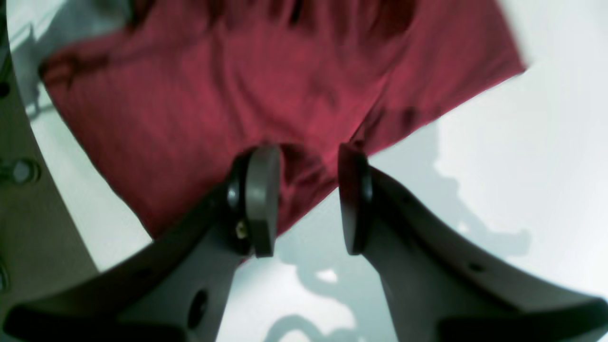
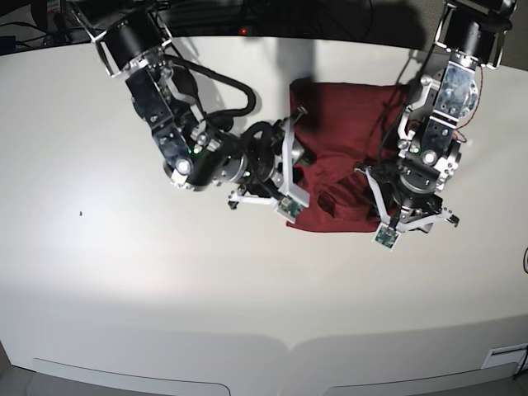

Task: Fold the T-shirt properly
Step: 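Lay the folded end down with both grippers holding the bundle, then press and square the folded shirt's edges with both grippers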

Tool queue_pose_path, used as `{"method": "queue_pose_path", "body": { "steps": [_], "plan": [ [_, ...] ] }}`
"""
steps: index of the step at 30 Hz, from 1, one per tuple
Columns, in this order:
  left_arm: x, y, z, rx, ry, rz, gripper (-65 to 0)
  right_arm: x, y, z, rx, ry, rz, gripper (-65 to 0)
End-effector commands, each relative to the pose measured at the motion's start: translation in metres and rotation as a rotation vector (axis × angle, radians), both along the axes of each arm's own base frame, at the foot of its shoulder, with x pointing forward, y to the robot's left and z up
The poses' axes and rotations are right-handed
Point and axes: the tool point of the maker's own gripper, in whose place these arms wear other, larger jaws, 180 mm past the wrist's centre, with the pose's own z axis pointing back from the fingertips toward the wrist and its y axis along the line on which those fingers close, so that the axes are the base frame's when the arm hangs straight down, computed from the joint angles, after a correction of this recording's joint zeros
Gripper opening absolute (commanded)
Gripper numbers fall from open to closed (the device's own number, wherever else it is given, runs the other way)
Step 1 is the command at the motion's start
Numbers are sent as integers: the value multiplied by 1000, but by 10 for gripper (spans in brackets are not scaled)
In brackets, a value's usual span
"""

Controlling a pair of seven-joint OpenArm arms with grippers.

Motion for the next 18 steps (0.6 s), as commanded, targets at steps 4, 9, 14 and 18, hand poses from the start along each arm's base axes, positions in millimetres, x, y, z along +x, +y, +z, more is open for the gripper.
{"method": "queue_pose_path", "body": {
  "steps": [4,9,14,18],
  "plan": [
    [12,3,18,5,-60,4,-399,30,21,39,58,-119,4,-437],
    [9,6,14,14,-33,17,-399,77,22,45,4,-199,-205,-438],
    [8,6,12,16,-26,20,-399,90,34,13,-73,-88,-222,-437],
    [7,6,11,16,-23,20,-399,87,52,1,-87,-19,-207,-437]
  ]
}}
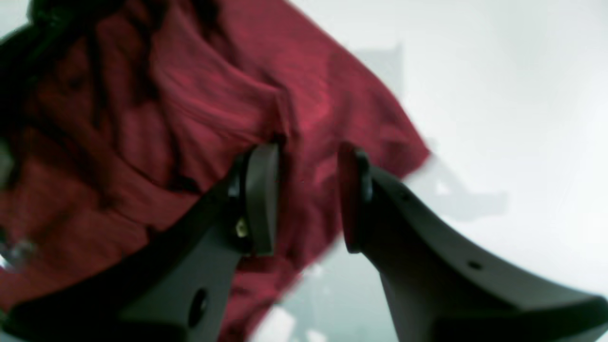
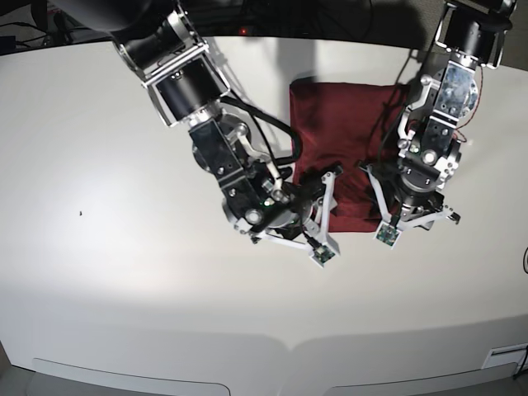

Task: Fold the T-shirt properly
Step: 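Press and square the folded shirt's edges with both grippers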

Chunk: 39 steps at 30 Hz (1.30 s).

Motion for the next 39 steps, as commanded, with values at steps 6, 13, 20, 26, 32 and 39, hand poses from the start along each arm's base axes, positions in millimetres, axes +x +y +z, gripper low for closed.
{"method": "queue_pose_path", "body": {
  "steps": [6,13,20,26,32,39],
  "plan": [
    [11,2,16,4,-57,4,-399,11,13,19,33,-45,9,-464],
    [10,3,15,6,-50,7,-399,10,11,17,18,-36,10,-650],
    [10,3,15,6,-51,7,-399,18,-1,14,-74,-94,6,-650],
    [10,3,15,6,-51,7,-399,24,-1,27,-64,-137,-7,-650],
    [11,2,16,3,-57,4,-399,34,-10,39,-103,-192,-59,-650],
    [11,2,16,3,-57,4,-399,38,-26,34,-166,-188,-103,-650]
  ]
}}
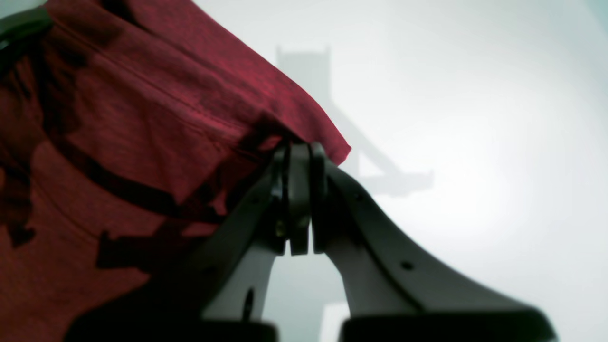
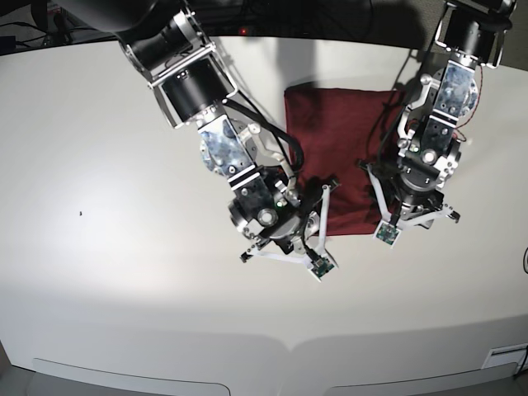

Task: Fold the T-shirt properly
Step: 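Press and square the folded shirt's edges with both grippers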

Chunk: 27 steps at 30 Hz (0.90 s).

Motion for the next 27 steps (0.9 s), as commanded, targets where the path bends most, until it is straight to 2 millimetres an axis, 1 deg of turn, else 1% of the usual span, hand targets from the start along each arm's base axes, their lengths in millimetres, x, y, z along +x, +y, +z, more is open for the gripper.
{"method": "queue_pose_path", "body": {
  "steps": [1,5,13,16,17,19,20,23,27],
  "plan": [
    [13,2,18,2,-65,1,-399,15,3,21,18,-60,-24,-650],
    [14,4,19,-1,-75,17,-399,22,-12,21,-32,-87,-96,-650],
    [16,3,22,-8,-95,15,-399,23,-11,22,-27,-95,-101,-646],
    [16,3,22,-7,-95,15,-399,26,-8,26,-8,-119,-95,-479],
    [16,3,22,-7,-96,14,-399,28,-7,28,-1,-131,-93,-440],
    [17,2,23,-9,-102,11,-399,32,-5,33,14,-163,-87,-393],
    [17,2,24,-10,-107,9,-399,34,-4,36,15,-188,-84,-382],
    [22,1,29,-4,-134,0,-399,45,-4,48,9,-280,-71,-380],
    [34,8,44,60,-183,-3,-399,54,-10,57,-15,-315,-85,-381]
  ]
}}
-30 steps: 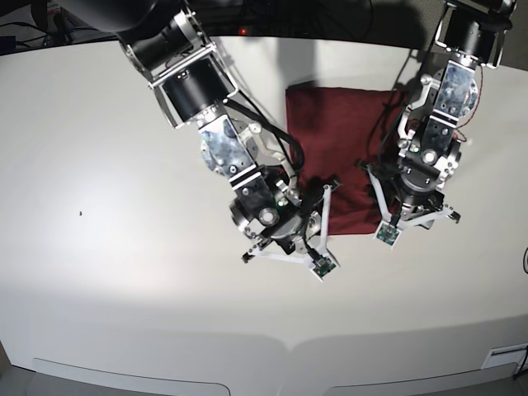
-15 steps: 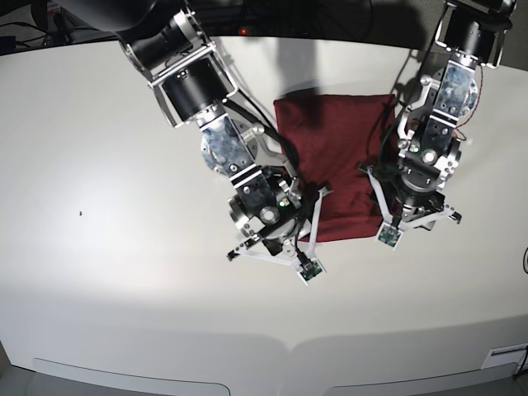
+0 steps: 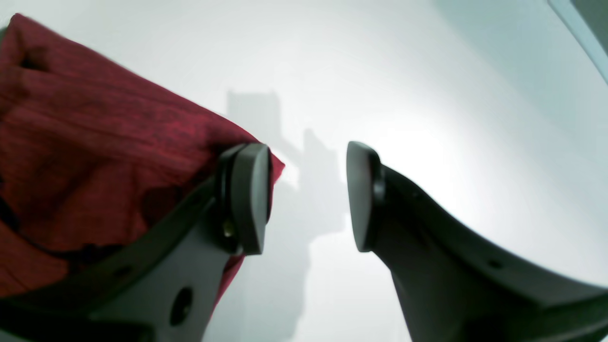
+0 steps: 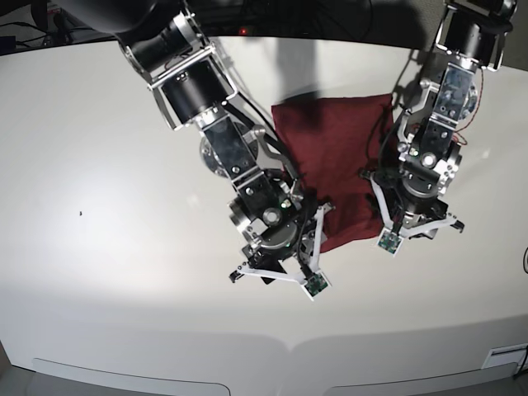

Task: Fold the T-shirt properly
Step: 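Press and square the folded shirt's edges with both grippers, then open both grippers and pull them away from the folded shirt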

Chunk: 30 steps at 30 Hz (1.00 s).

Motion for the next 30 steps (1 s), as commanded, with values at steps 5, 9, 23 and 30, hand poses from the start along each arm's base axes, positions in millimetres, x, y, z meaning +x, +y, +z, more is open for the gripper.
{"method": "queue_pose_path", "body": {
  "steps": [5,9,23,30],
  "plan": [
    [24,1,34,-2,-105,-3,-399,15,-16,19,18,12,-82,-381],
    [26,-1,38,-9,-125,-14,-399,13,-14,17,182,92,-115,-381],
    [30,-10,46,-143,-175,14,-399,19,-22,61,732,145,-1,-381],
    [16,-86,89,-544,-179,-203,-399,7,-45,86,754,81,120,-381]
  ]
}}
